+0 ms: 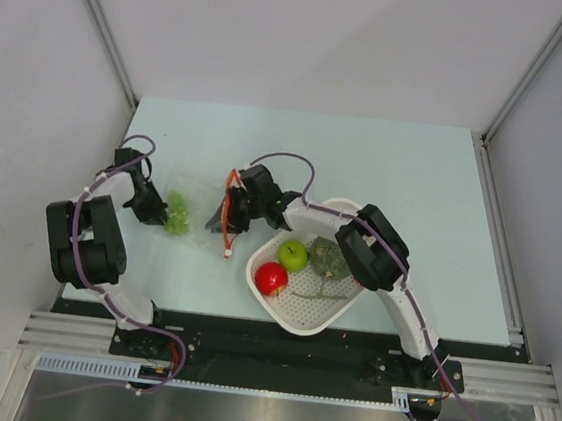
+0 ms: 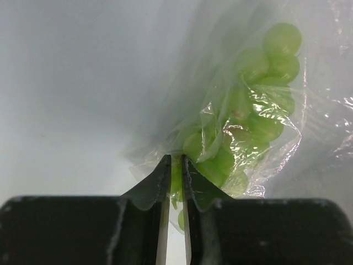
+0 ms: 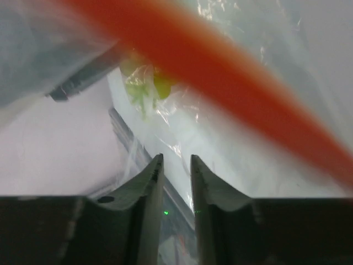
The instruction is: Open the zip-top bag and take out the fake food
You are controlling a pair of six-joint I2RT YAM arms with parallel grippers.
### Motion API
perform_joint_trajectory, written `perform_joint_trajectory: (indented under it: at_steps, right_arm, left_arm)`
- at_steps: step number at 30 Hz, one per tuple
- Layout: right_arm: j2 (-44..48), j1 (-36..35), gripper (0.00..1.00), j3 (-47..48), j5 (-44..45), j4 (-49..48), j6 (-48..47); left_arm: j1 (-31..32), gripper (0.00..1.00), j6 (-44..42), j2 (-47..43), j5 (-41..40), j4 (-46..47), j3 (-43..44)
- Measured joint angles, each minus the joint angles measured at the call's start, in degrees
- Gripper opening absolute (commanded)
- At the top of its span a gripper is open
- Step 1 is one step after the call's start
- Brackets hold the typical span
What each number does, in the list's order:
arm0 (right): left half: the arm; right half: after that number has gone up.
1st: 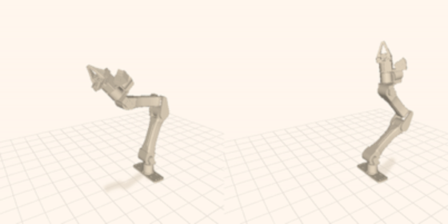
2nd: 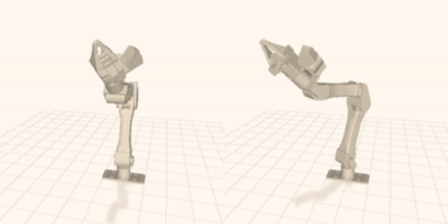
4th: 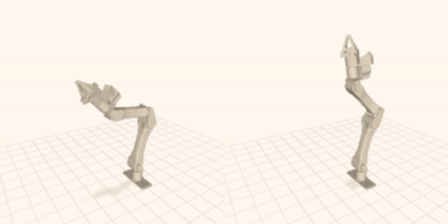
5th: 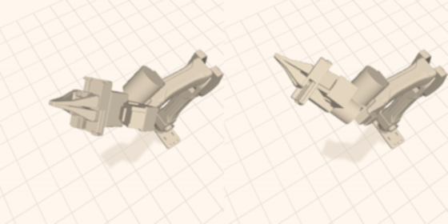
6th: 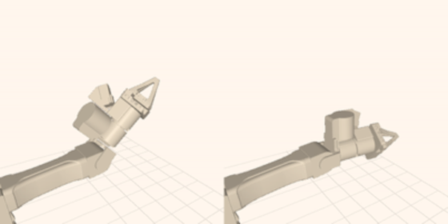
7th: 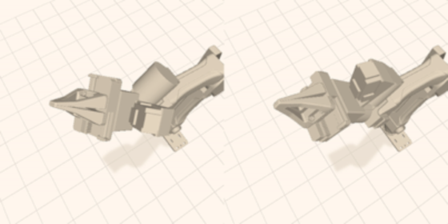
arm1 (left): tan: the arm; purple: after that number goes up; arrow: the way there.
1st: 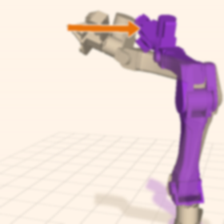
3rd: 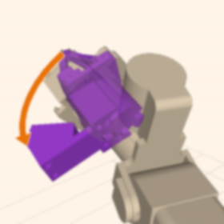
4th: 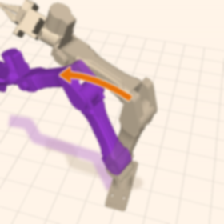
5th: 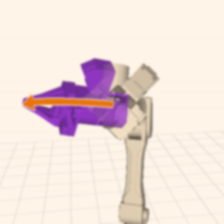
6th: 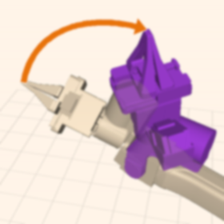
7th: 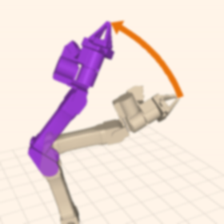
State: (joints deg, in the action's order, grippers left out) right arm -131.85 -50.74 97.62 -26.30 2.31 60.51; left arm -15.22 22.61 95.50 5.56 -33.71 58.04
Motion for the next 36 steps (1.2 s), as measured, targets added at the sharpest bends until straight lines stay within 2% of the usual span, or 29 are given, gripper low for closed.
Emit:
perform_joint_trajectory:
  at_steps: [3, 4, 5, 8, 10, 12, 15, 16, 20, 23, 28, 32, 36]
  right_arm:
    - [-2.80, -0.02, 0.25, 2.84, -0.46, -1.22, 1.90]
    - [-3.80, -0.04, 0.27, 3.89, -0.59, -1.73, 2.58]
    - [-4.83, -0.09, 0.34, 4.96, -0.63, -1.86, 3.04]
    - [-8.41, -0.26, 0.38, 9.35, -0.66, -1.70, 4.33]
    - [-9.99, -0.44, 0.33, 11.13, -0.55, -1.49, 4.52]
    - [-11.32, -0.57, 0.32, 12.79, 0.02, -0.85, 4.48]
    - [-11.78, -0.48, 0.18, 13.00, 1.68, 0.92, 4.63]
    - [-11.80, -0.42, 0.11, 13.00, 2.12, 1.29, 4.79]
    - [-11.85, -0.26, 0.09, 12.98, 3.89, 2.12, 5.18]
    - [-11.85, -0.24, 0.09, 12.76, 4.07, 1.84, 4.98]
    - [-11.85, 0.11, 0.09, 12.31, 3.85, 1.64, 3.96]
    - [-11.96, 0.42, 0.11, 11.98, 2.84, 1.36, 3.52]
    - [-14.38, 0.55, 0.14, 13.94, -3.54, -4.57, 5.31]
  left_arm:
    - [0.52, 0.16, 0.09, 0.00, 0.46, 0.20, -0.20]
    - [0.83, 0.15, 0.15, 0.00, 0.46, 0.20, -0.20]
    - [1.27, 0.15, 0.26, 0.00, 0.55, 0.20, -0.20]
    - [2.56, 0.15, 0.39, 0.00, 0.79, 0.20, -0.24]
    - [3.30, 0.14, 0.42, 0.00, 0.85, 0.22, -0.33]
    - [3.87, 0.14, 0.39, 0.00, 0.85, 0.17, -0.42]
    - [4.09, 0.12, 0.33, -0.17, 0.68, 0.17, -0.61]
    - [4.09, 0.11, 0.31, -0.39, 0.59, 0.13, -0.66]
    - [4.31, 0.12, 0.31, -1.97, -0.42, -0.26, -1.01]
    - [4.59, 0.15, 0.31, -5.64, -0.81, -1.49, -1.51]
    - [5.64, 0.13, 1.05, -11.15, 1.29, -1.07, -2.05]
    - [6.47, 0.13, 1.55, -8.68, 2.23, -0.74, -3.41]
    - [6.43, 0.13, 1.31, -3.80, 2.01, -0.33, -3.30]
